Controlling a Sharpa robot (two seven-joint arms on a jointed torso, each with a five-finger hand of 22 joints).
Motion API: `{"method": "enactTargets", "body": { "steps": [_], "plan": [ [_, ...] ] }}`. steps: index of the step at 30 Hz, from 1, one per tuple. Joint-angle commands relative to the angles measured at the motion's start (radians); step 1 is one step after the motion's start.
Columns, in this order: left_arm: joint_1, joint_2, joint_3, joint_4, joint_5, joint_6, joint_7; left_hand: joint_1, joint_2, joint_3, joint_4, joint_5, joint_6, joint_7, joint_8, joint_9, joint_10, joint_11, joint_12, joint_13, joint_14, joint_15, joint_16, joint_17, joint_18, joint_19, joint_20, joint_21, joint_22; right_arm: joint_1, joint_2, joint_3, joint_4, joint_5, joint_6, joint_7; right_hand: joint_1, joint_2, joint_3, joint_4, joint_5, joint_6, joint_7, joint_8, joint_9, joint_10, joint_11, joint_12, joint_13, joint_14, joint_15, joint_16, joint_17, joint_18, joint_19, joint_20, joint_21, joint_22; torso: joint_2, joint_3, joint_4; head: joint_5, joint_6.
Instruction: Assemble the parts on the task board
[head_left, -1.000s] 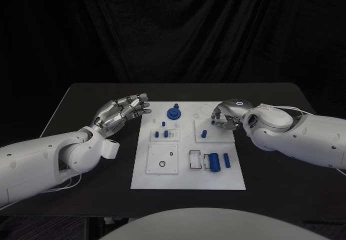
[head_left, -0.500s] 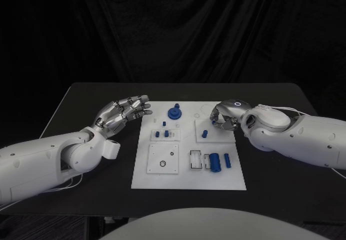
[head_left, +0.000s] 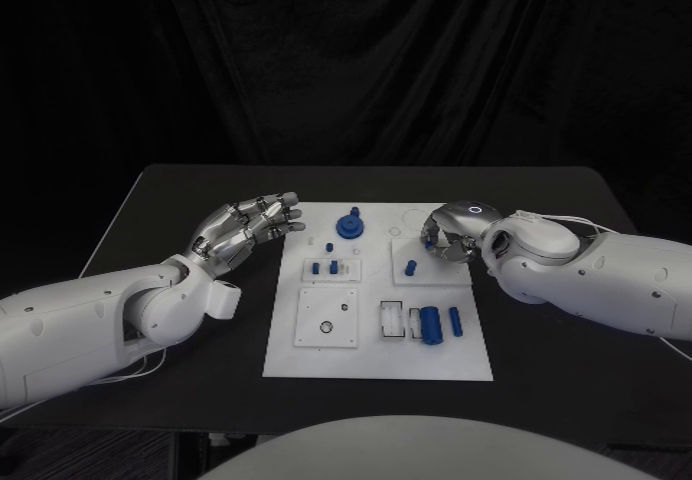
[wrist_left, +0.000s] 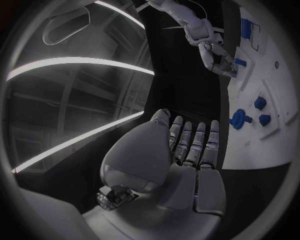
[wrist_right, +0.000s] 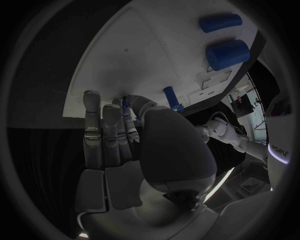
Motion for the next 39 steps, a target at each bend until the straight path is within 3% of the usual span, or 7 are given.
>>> {"method": "enactTargets", "body": {
  "steps": [1, 9, 19, 25, 26, 31, 39],
  "plan": [
    [-0.002, 0.004, 0.001, -0.002, 0.007, 0.018, 0.04, 0.011, -0.003, 0.0, -0.008, 0.006, 0.003, 0.004, 0.005, 0.001, -0.001, 0.006, 0.005, 0.0, 0.007, 0.002, 0.005, 0.001, 0.015, 0.004, 0.003, 0.005, -0.002, -0.006, 0.001, -0.001, -0.001, 0.002, -0.01, 0.009, 0.008, -0.003, 0.017, -0.011, -0.028, 0.016, -0.003, 0.007, 0.008, 0.023, -0.004, -0.014, -0.009, 0.005, -0.005, 0.002, 0.0, -0.007, 0.007, -0.002, 0.014, 0.036, 0.0, 0.0, -0.0002, 0.002, 0.0],
    [-0.007, 0.008, 0.001, -0.008, 0.007, 0.023, 0.034, 0.016, -0.001, 0.006, -0.012, 0.007, 0.003, 0.008, 0.006, 0.0, -0.001, 0.01, 0.004, 0.0, 0.007, 0.006, 0.005, 0.001, 0.014, 0.009, 0.006, 0.006, -0.004, -0.006, 0.002, -0.001, -0.001, 0.002, -0.027, 0.012, -0.011, -0.005, 0.023, -0.008, -0.061, 0.042, -0.012, 0.02, 0.025, 0.05, -0.011, -0.031, -0.021, 0.017, -0.01, 0.005, 0.004, -0.01, 0.016, -0.006, 0.027, 0.045, 0.0, -0.0001, 0.0001, 0.002, 0.0],
    [-0.012, 0.006, 0.001, -0.012, 0.007, 0.028, 0.028, 0.019, 0.0, 0.01, -0.017, 0.007, 0.002, 0.01, 0.006, 0.0, -0.002, 0.014, 0.003, 0.0, 0.007, 0.009, 0.005, 0.001, 0.013, 0.013, 0.007, 0.007, -0.007, -0.002, -0.012, -0.001, 0.016, 0.002, -0.068, 0.009, -0.009, -0.001, 0.026, -0.013, -0.078, 0.057, -0.018, 0.03, 0.039, 0.066, -0.016, -0.042, -0.027, 0.027, -0.015, 0.01, 0.009, -0.012, 0.027, -0.01, 0.042, 0.049, 0.0, -0.0003, -0.0002, 0.011, 0.0],
    [-0.014, 0.007, 0.001, -0.016, 0.007, 0.028, 0.026, 0.01, 0.002, 0.012, -0.01, -0.004, 0.003, 0.014, 0.007, -0.001, -0.003, 0.018, 0.002, 0.0, 0.006, 0.012, 0.006, 0.001, 0.01, 0.018, 0.007, 0.007, -0.011, 0.023, -0.026, -0.001, 0.036, 0.002, -0.079, 0.006, -0.018, -0.002, 0.023, -0.007, -0.102, 0.059, -0.02, 0.033, 0.048, 0.073, -0.017, -0.057, -0.036, 0.036, -0.015, 0.016, 0.018, -0.015, 0.035, -0.01, 0.054, 0.052, 0.0, -0.0003, 0.0, 0.014, 0.0],
    [-0.014, 0.007, 0.001, -0.016, 0.007, 0.028, 0.026, -0.007, 0.005, 0.008, 0.006, -0.012, 0.002, 0.016, 0.008, -0.002, -0.004, 0.019, 0.002, 0.0, 0.004, 0.013, 0.005, 0.001, 0.007, 0.021, 0.007, 0.006, -0.016, 0.03, -0.029, -0.001, 0.041, 0.002, -0.08, 0.005, -0.019, -0.002, 0.022, -0.006, -0.106, 0.06, -0.021, 0.034, 0.051, 0.076, -0.018, -0.061, -0.038, 0.048, -0.015, 0.031, 0.038, -0.019, 0.046, -0.011, 0.079, 0.058, -0.001, -0.0004, 0.0, 0.015, 0.0],
    [-0.015, 0.009, 0.001, -0.019, 0.007, 0.028, 0.025, -0.016, 0.004, 0.004, 0.016, -0.016, 0.002, 0.017, 0.01, -0.002, -0.005, 0.02, 0.002, 0.0, 0.002, 0.014, 0.004, 0.001, 0.006, 0.022, 0.006, 0.005, -0.02, 0.059, -0.041, -0.001, 0.067, 0.002, -0.079, -0.001, -0.025, -0.002, 0.019, 0.001, -0.117, 0.063, -0.025, 0.037, 0.066, 0.095, -0.022, -0.082, -0.048, 0.122, -0.019, 0.138, 0.181, -0.043, 0.112, -0.014, 0.233, 0.093, -0.001, -0.0016, 0.0001, 0.015, 0.0],
    [-0.016, 0.012, 0.001, -0.021, 0.007, 0.026, 0.021, -0.016, 0.004, 0.004, 0.016, -0.016, 0.002, 0.017, 0.01, -0.002, -0.005, 0.02, 0.002, 0.0, 0.002, 0.014, 0.004, 0.001, 0.006, 0.022, 0.006, 0.005, -0.02, 0.077, -0.057, -0.001, 0.127, 0.002, -0.063, -0.007, -0.028, -0.004, 0.017, 0.004, -0.128, 0.068, -0.029, 0.04, 0.074, 0.105, -0.024, -0.091, -0.053, 0.136, -0.02, 0.166, 0.216, -0.049, 0.129, -0.015, 0.279, 0.103, -0.002, -0.0028, -0.0004, 0.023, 0.0]
  ]
}}
